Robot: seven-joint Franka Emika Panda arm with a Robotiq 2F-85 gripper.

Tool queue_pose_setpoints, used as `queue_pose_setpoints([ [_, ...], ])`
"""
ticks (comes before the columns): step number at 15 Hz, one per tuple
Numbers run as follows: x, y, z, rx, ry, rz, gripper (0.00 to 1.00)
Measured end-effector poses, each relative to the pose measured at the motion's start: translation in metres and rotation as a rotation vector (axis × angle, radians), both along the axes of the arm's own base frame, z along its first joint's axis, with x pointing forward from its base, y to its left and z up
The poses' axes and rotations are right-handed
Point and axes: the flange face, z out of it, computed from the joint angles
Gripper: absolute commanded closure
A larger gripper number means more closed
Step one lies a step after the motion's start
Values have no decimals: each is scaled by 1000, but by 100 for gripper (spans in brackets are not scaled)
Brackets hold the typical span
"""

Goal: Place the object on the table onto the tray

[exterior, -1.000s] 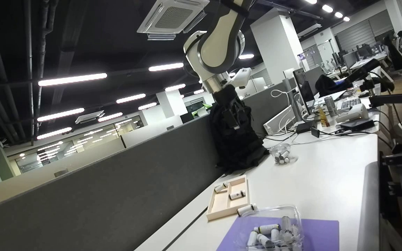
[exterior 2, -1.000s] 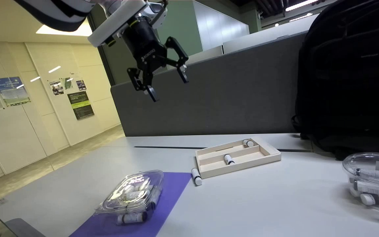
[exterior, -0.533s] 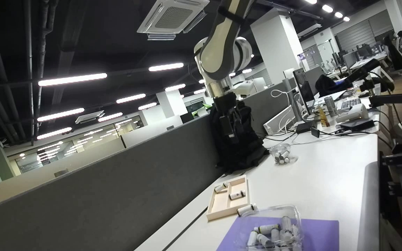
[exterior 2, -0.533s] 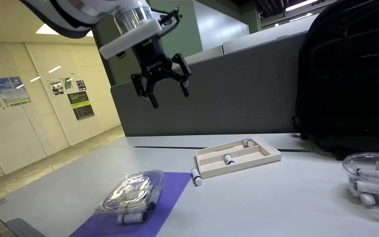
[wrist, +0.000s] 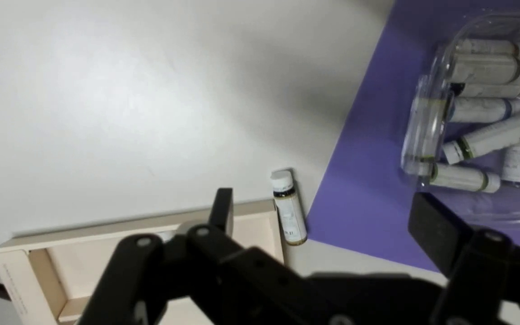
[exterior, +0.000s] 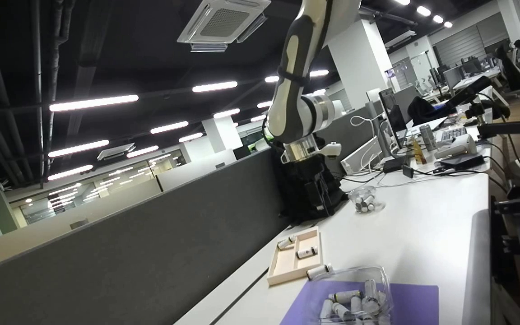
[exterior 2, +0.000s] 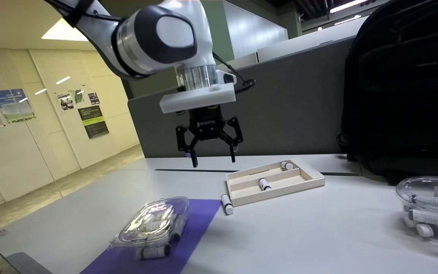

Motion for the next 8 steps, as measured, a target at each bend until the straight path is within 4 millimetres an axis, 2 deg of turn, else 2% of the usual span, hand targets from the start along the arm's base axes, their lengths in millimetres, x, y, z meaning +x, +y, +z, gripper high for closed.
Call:
queue_pose_setpoints([
  [4, 9, -6, -39, -70, 69, 34, 0],
  [8, 17, -2, -69, -139, 117, 64, 0],
])
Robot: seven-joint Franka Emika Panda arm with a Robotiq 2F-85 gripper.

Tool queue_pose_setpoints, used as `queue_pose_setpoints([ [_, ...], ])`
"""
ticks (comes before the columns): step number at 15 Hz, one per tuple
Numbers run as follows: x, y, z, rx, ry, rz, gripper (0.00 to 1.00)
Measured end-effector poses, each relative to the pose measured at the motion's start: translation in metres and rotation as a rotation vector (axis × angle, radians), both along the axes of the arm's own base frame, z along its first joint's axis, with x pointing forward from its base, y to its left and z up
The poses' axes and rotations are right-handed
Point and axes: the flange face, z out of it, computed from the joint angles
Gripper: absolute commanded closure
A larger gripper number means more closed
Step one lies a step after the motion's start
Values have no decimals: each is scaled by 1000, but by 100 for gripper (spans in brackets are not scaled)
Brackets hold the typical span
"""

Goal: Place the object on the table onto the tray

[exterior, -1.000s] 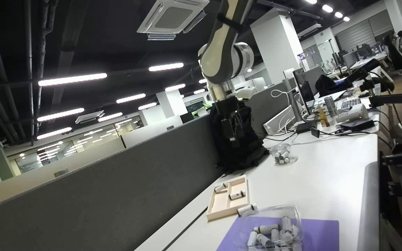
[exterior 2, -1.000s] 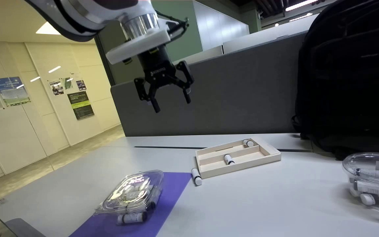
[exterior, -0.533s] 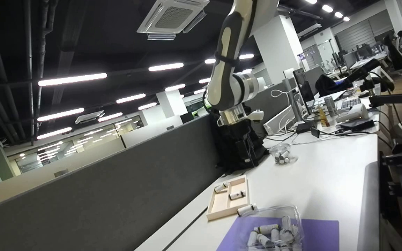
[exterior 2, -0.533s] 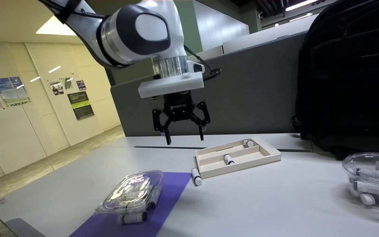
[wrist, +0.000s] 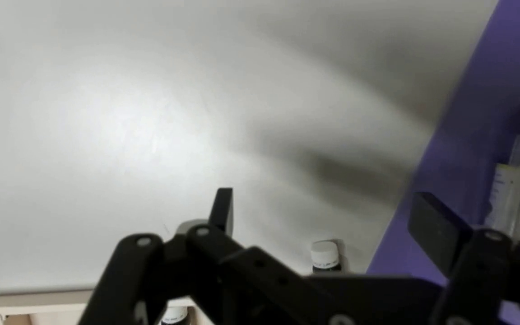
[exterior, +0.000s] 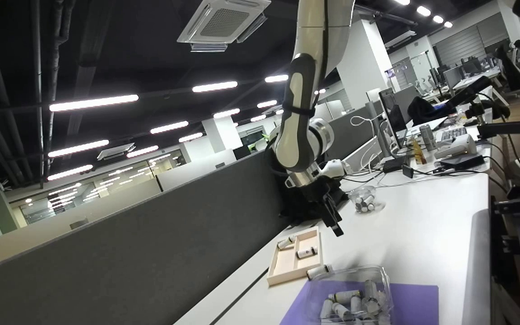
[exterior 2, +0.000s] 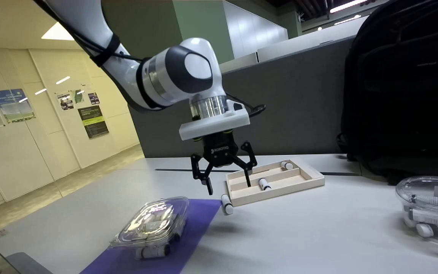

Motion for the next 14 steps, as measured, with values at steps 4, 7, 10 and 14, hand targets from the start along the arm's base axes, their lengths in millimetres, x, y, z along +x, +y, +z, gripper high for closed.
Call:
queue_pose_setpoints([
  [4, 7, 10, -24, -33, 30, 9, 0],
  [7, 13, 21, -40, -35, 43, -3, 0],
  [10, 21, 33, -52, -38, 45, -13, 0],
  [14, 36, 49, -60, -58, -2, -45, 0],
])
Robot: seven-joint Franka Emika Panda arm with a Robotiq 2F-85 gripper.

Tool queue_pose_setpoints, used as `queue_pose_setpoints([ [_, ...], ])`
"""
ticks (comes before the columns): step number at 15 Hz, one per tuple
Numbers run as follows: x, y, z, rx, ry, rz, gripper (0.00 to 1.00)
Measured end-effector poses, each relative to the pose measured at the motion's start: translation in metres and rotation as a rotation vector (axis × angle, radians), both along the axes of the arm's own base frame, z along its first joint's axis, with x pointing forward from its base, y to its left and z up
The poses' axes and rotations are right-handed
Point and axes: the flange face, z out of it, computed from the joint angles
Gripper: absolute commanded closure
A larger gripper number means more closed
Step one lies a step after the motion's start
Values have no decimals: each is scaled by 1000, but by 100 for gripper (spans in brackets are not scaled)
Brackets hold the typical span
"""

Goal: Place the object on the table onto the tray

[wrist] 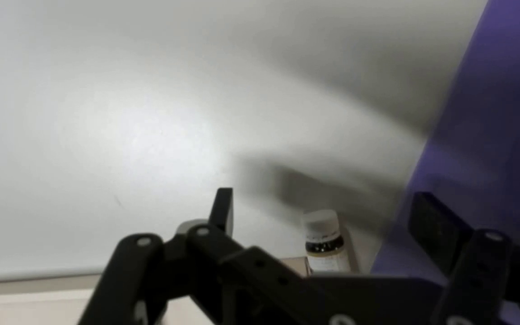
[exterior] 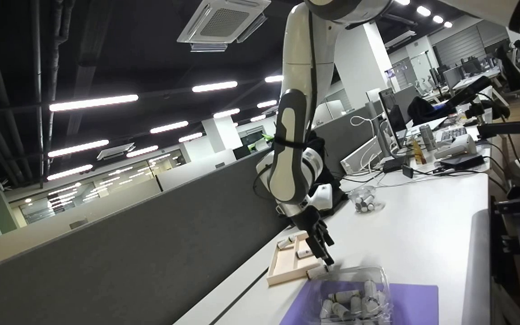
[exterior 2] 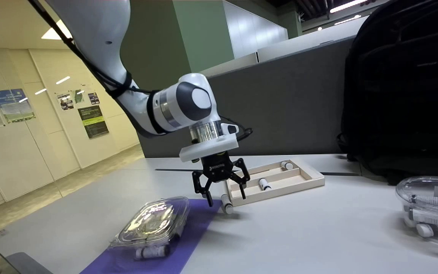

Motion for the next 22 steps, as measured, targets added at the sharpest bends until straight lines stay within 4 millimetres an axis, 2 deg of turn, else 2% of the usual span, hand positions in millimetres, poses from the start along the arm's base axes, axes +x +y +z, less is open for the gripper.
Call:
queue_pose_setpoints([
  [3, 6, 9, -8, -9, -13, -17, 0],
  [7, 9, 12, -22, -11, -2, -22, 0],
  [8, 10, 12, -25, -12, 1, -23, 17],
  [9, 11, 12, -27, -12, 5, -24, 27],
  [14, 15, 14, -36, -12, 16, -22, 62],
  [18, 18, 19, -35, -8, 27, -19, 89],
  [19, 18, 20, -34, -7, 29, -19, 95],
  [22, 20, 21, -32, -6, 27, -17, 93],
])
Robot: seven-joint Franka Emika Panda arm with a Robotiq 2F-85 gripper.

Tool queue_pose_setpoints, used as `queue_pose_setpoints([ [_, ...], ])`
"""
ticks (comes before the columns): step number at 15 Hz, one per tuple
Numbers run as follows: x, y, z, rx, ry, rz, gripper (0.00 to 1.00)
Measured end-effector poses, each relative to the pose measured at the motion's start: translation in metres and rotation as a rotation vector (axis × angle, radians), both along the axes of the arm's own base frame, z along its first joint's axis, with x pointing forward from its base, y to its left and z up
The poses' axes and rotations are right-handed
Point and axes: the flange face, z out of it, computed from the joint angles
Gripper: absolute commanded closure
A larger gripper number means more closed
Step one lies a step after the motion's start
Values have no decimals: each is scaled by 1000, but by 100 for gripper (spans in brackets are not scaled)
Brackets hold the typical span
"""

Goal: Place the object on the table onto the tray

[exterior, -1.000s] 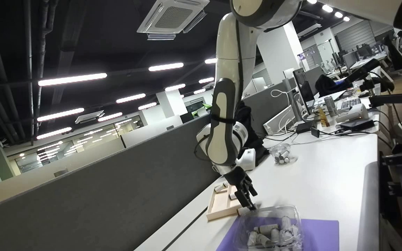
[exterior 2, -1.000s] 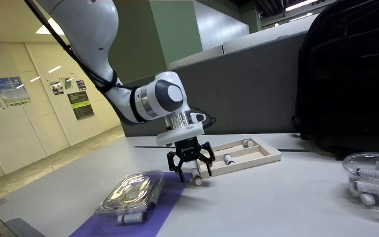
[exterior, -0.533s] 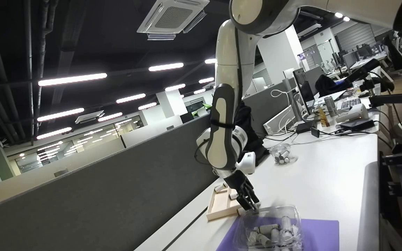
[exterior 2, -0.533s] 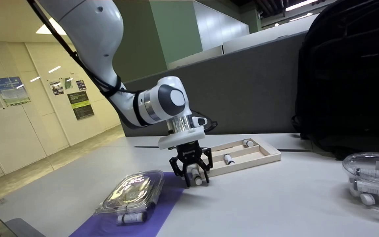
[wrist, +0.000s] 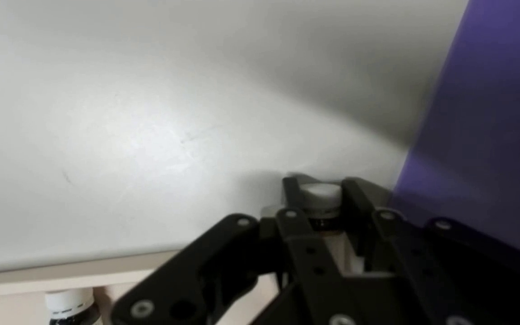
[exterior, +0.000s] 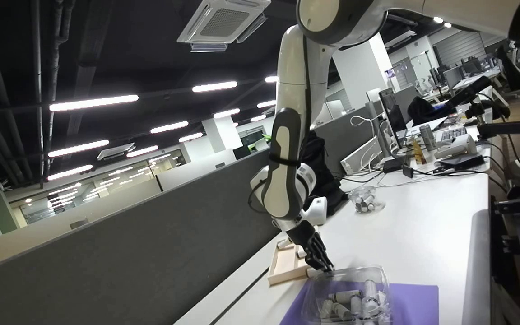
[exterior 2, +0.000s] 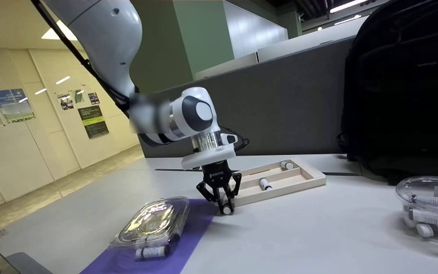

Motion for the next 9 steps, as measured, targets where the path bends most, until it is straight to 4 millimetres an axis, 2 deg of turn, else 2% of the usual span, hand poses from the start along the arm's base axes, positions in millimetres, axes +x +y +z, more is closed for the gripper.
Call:
queue_pose_setpoints([
  [5, 4, 9, 11, 10, -18, 19, 93],
  [9, 14, 14, 44, 16, -72, 28, 93],
])
